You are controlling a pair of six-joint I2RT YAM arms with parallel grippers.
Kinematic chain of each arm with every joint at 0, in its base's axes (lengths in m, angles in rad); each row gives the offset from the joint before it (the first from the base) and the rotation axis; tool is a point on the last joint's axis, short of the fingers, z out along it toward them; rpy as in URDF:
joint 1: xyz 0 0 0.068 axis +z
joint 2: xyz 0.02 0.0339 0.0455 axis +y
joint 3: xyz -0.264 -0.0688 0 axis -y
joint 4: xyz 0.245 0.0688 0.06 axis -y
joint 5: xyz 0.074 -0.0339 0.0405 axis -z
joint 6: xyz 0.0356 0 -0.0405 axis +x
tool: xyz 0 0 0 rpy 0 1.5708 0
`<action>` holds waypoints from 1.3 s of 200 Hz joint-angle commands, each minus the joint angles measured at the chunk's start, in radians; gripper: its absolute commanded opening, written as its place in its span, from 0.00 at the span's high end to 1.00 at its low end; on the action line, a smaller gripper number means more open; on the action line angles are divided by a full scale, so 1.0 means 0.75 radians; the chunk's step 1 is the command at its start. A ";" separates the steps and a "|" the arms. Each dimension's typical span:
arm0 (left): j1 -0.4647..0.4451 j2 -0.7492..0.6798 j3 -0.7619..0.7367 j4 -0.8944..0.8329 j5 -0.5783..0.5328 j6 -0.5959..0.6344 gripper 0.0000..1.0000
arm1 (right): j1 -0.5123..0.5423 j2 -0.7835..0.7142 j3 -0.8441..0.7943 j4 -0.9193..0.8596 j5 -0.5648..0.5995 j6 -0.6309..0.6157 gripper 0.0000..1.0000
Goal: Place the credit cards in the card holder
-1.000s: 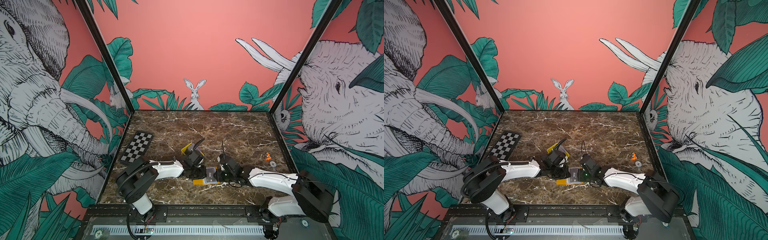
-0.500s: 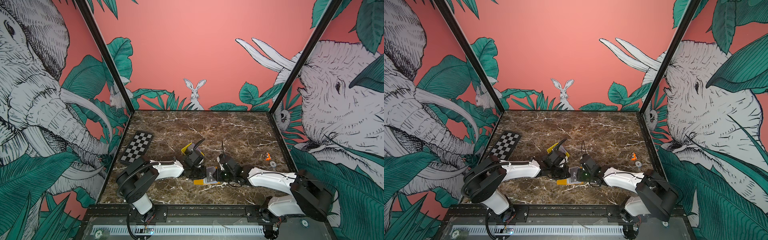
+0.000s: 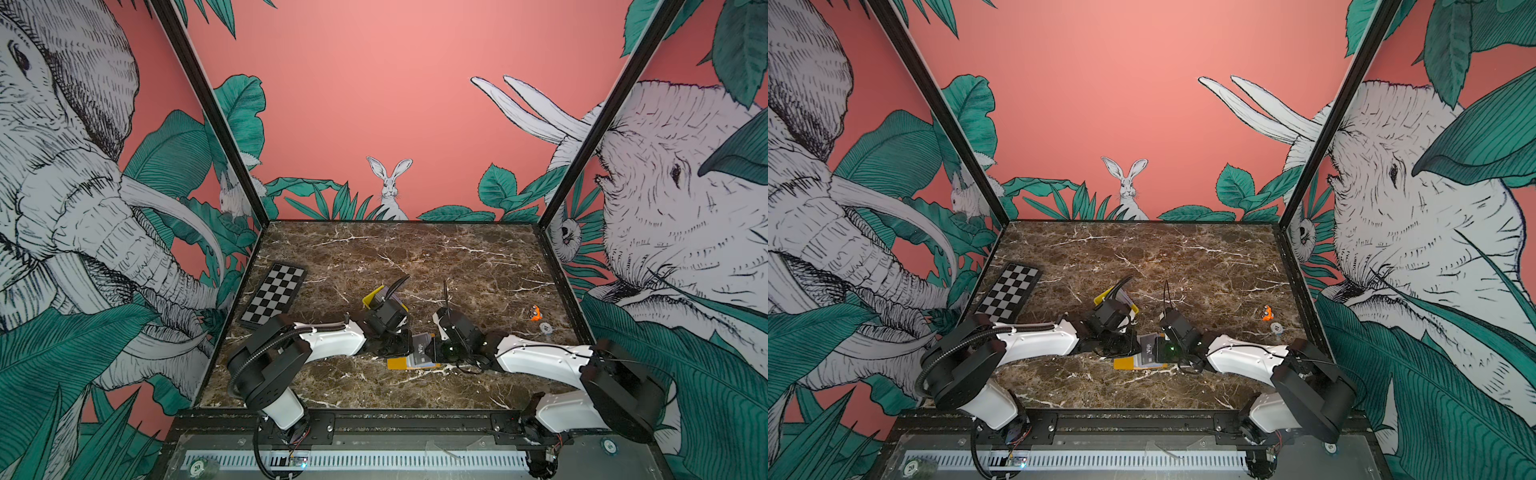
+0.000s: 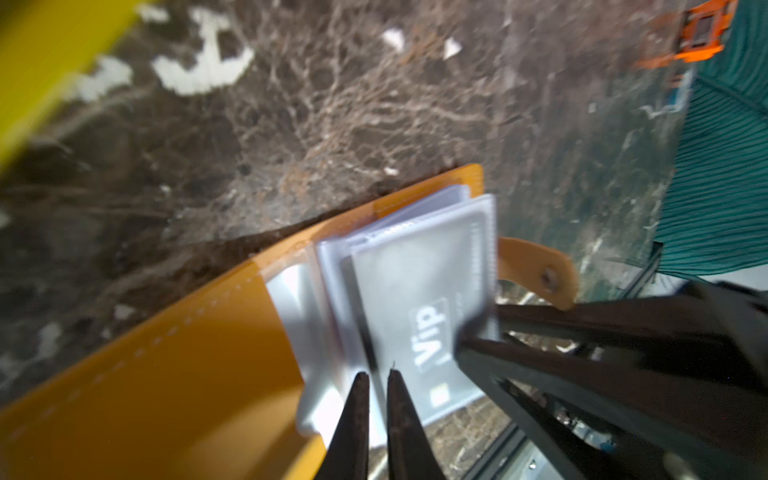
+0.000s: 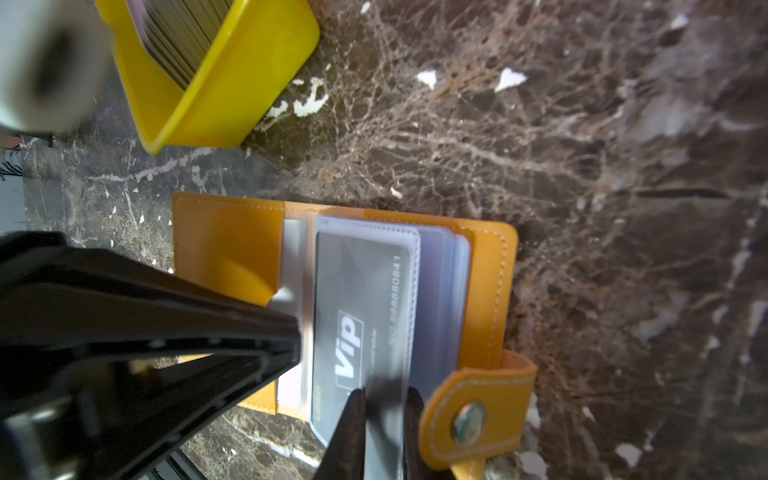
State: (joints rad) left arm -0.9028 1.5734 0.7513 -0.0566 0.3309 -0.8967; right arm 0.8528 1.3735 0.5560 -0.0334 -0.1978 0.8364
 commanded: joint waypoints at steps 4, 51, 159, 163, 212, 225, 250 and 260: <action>-0.007 -0.124 -0.005 -0.046 -0.068 0.019 0.85 | 0.025 -0.008 0.059 -0.053 0.035 -0.038 0.81; 0.044 -0.286 -0.078 -0.054 -0.103 0.021 0.83 | 0.098 0.014 0.155 -0.134 0.110 -0.044 0.78; 0.184 -0.610 -0.311 -0.051 -0.060 0.004 0.79 | 0.249 0.187 0.404 -0.276 0.231 -0.042 0.64; 0.185 -0.611 -0.314 -0.048 -0.062 0.001 0.79 | 0.253 0.192 0.412 -0.283 0.236 -0.043 0.64; 0.197 -0.651 -0.371 0.001 -0.069 -0.037 0.79 | 0.322 0.245 0.496 -0.299 0.230 -0.051 0.59; 0.199 -0.674 -0.387 0.012 -0.069 -0.044 0.79 | 0.345 0.265 0.528 -0.323 0.246 -0.056 0.59; 0.198 -0.719 -0.398 -0.009 -0.069 -0.040 0.79 | 0.385 0.276 0.551 -0.327 0.260 -0.062 0.58; 0.199 -0.735 -0.404 -0.018 -0.065 -0.037 0.79 | 0.396 0.268 0.549 -0.319 0.263 -0.061 0.59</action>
State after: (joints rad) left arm -0.7597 1.0645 0.4641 -0.0719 0.2794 -0.9199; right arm 1.1282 1.5745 0.9527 -0.2623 -0.0296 0.8021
